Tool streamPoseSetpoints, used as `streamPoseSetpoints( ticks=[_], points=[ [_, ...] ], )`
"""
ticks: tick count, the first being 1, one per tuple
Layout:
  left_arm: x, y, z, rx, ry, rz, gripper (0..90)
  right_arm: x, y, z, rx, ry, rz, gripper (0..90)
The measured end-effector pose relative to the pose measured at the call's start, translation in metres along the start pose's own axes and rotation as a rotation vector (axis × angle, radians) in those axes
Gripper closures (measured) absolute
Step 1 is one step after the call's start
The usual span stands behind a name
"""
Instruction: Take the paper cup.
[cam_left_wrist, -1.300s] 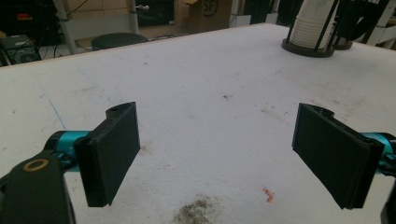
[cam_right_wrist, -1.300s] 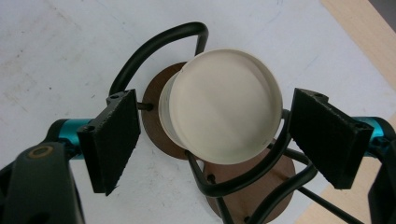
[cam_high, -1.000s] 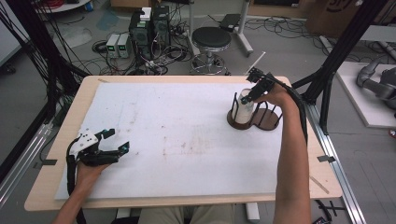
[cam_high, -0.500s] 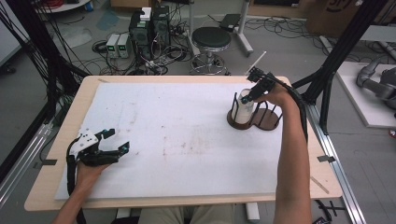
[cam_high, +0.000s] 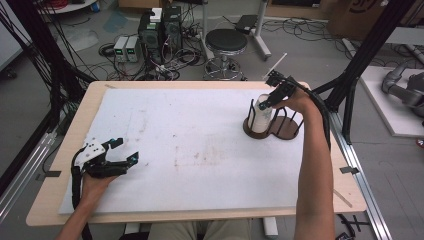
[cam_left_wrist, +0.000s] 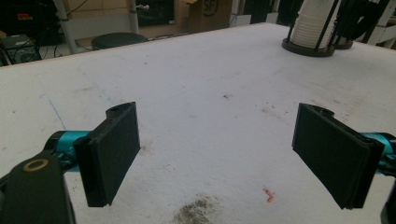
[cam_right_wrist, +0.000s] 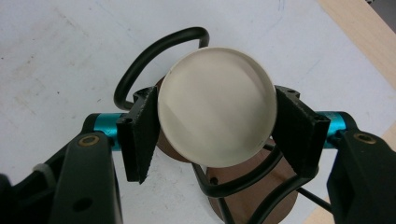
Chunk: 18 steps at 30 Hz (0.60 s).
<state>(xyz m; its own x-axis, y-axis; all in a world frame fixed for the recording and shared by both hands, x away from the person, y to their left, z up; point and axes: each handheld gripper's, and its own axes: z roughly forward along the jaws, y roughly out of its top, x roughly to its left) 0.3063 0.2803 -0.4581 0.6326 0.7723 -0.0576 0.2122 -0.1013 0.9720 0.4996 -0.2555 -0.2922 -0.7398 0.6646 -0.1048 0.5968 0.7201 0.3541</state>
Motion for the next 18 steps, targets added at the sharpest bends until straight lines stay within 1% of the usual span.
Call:
streamPoseSetpoints(
  ticks=[9, 10, 11, 14, 17, 18],
  points=[
    [0.0, 0.0, 0.0, 0.0, -0.002, 0.003, 15.0, 0.0, 0.002, -0.01, -0.014, -0.015, -0.002, 37.2],
    [0.0, 0.0, 0.0, 0.0, -0.001, 0.004, 15.0, 0.001, 0.002, -0.014, -0.034, -0.008, 0.007, 37.3],
    [0.0, 0.0, 0.0, 0.0, -0.001, 0.004, 15.0, 0.001, 0.002, -0.016, -0.042, -0.009, 0.009, 37.4],
    [0.0, 0.0, 0.0, 0.0, -0.001, 0.004, 15.0, 0.0, 0.002, -0.02, -0.037, -0.016, 0.0, 37.5],
    [0.0, 0.0, 0.0, 0.001, -0.001, 0.004, 15.0, 0.0, 0.004, -0.026, -0.049, -0.01, 0.006, 37.5],
    [0.0, 0.0, 0.0, 0.001, -0.001, 0.004, 15.0, 0.0, 0.005, -0.029, -0.05, -0.014, -0.001, 37.5]
  ],
)
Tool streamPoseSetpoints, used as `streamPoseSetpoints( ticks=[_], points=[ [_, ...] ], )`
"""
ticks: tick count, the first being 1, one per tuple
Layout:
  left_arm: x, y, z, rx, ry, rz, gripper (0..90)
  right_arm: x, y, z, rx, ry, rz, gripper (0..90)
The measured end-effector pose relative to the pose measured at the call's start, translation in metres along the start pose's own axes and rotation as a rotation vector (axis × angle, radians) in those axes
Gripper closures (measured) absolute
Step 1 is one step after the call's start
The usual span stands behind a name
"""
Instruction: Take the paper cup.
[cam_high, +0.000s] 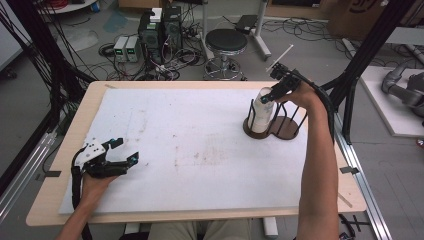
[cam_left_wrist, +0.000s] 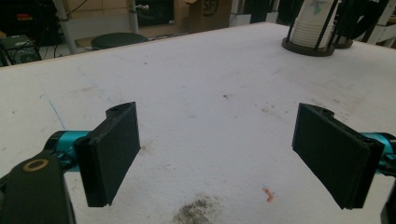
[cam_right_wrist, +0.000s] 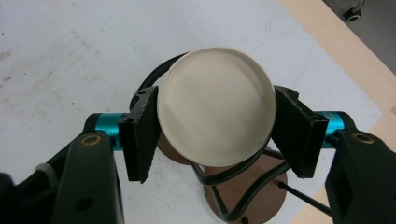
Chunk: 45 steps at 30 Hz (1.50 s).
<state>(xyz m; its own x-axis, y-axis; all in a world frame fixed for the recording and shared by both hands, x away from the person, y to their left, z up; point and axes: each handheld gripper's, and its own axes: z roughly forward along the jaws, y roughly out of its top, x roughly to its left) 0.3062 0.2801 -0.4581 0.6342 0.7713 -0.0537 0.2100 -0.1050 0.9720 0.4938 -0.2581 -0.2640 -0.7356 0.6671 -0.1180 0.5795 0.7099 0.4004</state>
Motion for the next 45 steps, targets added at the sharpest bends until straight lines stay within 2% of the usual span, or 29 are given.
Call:
streamPoseSetpoints(
  ticks=[3, 7, 12, 19, 24, 36, 45],
  points=[
    [0.0, 0.0, 0.0, 0.0, 0.0, 0.0, 15.0, 0.0, 0.002, -0.005, -0.005, -0.002, 0.003, 37.5],
    [0.0, 0.0, 0.0, 0.0, 0.0, 0.002, 15.0, 0.001, 0.005, -0.017, -0.023, -0.029, -0.002, 37.6],
    [0.0, 0.0, 0.0, 0.001, 0.0, 0.002, 15.0, 0.001, 0.007, -0.028, -0.041, -0.033, 0.002, 37.6],
    [-0.001, 0.0, 0.0, 0.002, 0.0, 0.008, 15.0, 0.004, 0.015, -0.051, -0.072, -0.059, -0.015, 37.7],
    [0.0, 0.0, 0.0, 0.002, -0.001, 0.008, 15.0, 0.006, 0.017, -0.06, -0.085, -0.069, -0.027, 37.7],
    [0.0, 0.0, 0.0, 0.002, 0.0, 0.006, 15.0, 0.01, 0.013, -0.066, -0.114, -0.065, -0.029, 37.7],
    [0.0, 0.0, 0.0, 0.003, -0.001, 0.009, 15.0, 0.024, 0.004, -0.073, -0.196, -0.045, -0.028, 37.7]
  ],
)
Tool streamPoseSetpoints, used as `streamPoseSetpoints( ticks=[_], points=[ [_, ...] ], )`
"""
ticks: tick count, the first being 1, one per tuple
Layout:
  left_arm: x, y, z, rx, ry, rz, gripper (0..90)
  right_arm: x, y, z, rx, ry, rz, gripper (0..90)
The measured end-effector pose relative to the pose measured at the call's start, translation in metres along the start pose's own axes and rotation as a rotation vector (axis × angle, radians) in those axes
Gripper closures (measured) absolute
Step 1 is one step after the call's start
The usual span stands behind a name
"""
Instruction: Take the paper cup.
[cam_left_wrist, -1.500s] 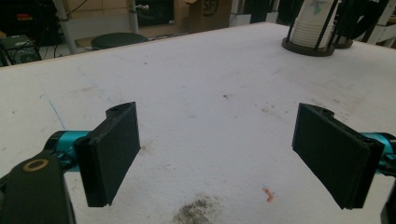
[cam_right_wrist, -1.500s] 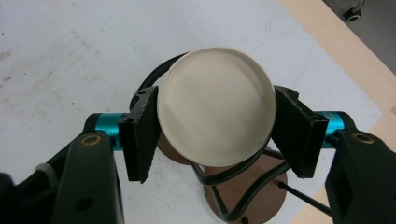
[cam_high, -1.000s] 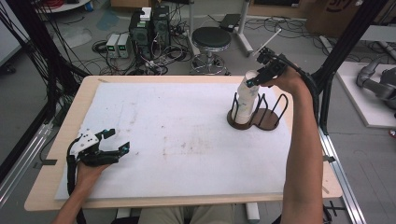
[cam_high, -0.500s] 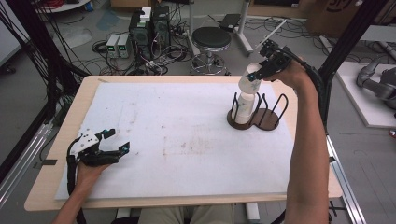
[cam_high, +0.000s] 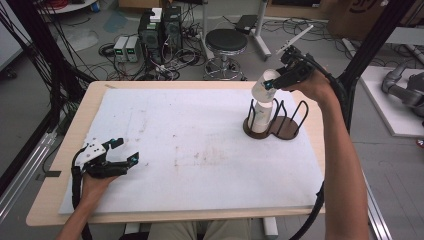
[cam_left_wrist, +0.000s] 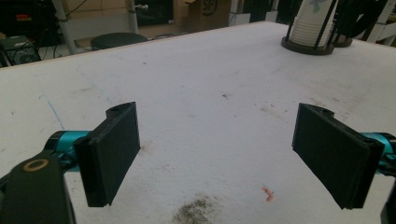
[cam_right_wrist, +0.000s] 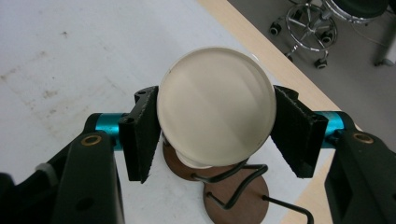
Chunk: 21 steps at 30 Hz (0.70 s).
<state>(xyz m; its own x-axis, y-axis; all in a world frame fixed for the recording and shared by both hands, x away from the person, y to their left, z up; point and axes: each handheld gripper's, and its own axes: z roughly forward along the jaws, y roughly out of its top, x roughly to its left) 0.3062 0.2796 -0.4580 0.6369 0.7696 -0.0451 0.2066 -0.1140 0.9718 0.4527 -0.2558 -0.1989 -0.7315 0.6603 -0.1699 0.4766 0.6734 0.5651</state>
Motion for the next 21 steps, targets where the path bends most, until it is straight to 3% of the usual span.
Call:
streamPoseSetpoints(
  ticks=[7, 13, 21],
  points=[
    [0.0, 0.0, 0.0, 0.0, 0.001, -0.001, 15.0, 0.021, 0.0, -0.009, -0.08, 0.032, -0.043, 37.7],
    [0.0, 0.0, 0.0, 0.0, 0.001, 0.0, 15.0, 0.03, -0.001, -0.01, -0.124, 0.053, -0.053, 37.7],
    [0.0, 0.0, 0.0, -0.001, 0.001, -0.001, 15.0, 0.04, -0.006, -0.012, -0.148, 0.053, -0.073, 37.7]
  ],
)
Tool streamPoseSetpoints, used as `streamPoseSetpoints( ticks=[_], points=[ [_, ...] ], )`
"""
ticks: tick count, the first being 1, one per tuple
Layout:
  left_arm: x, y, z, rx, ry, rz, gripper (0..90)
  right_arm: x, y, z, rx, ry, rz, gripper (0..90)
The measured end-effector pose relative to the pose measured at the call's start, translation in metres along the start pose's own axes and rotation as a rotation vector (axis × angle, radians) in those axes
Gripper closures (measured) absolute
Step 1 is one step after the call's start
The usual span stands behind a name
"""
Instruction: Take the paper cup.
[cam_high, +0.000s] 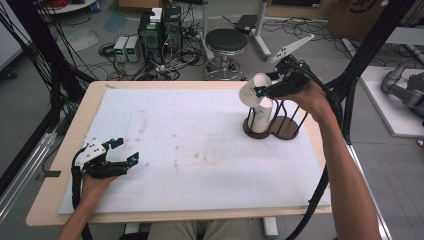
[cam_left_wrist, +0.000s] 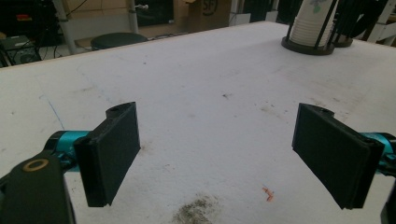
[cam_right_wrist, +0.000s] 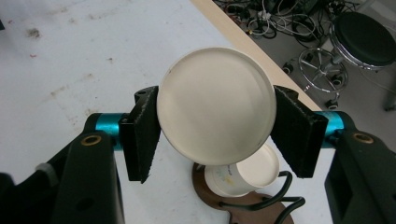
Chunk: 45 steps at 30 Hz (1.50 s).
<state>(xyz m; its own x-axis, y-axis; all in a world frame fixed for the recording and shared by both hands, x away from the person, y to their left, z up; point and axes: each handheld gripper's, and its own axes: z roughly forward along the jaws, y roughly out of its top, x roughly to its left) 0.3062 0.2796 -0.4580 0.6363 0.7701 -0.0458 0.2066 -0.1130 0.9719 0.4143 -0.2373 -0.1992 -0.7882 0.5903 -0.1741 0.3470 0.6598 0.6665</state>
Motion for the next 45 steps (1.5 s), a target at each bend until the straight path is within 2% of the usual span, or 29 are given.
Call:
streamPoseSetpoints(
  ticks=[6, 13, 17, 22, 29, 34, 42, 45],
  points=[
    [0.0, 0.0, 0.0, 0.0, 0.0, 0.0, 15.0, 0.01, -0.003, -0.002, -0.022, 0.009, -0.007, 37.7],
    [0.0, 0.0, 0.0, 0.0, 0.0, 0.001, 15.0, 0.023, -0.012, -0.005, -0.099, 0.024, -0.019, 37.7],
    [0.0, 0.0, 0.0, 0.001, 0.001, 0.002, 15.0, 0.029, -0.017, -0.005, -0.119, 0.032, -0.026, 37.7],
    [0.0, 0.0, 0.0, 0.0, 0.001, 0.001, 15.0, 0.038, -0.021, -0.004, -0.154, 0.06, -0.026, 37.7],
    [0.0, 0.0, 0.0, 0.0, 0.0, 0.001, 15.0, 0.048, -0.027, 0.0, -0.194, 0.089, -0.054, 37.7],
    [0.0, 0.0, 0.0, 0.0, 0.001, -0.005, 15.0, 0.055, -0.03, 0.006, -0.249, 0.129, -0.047, 37.7],
    [0.0, 0.0, 0.0, -0.001, -0.001, -0.007, 15.0, 0.064, -0.038, 0.014, -0.301, 0.161, -0.044, 37.7],
    [0.001, 0.0, 0.0, -0.003, -0.001, -0.009, 15.0, 0.067, -0.044, 0.014, -0.35, 0.172, -0.028, 37.7]
  ],
)
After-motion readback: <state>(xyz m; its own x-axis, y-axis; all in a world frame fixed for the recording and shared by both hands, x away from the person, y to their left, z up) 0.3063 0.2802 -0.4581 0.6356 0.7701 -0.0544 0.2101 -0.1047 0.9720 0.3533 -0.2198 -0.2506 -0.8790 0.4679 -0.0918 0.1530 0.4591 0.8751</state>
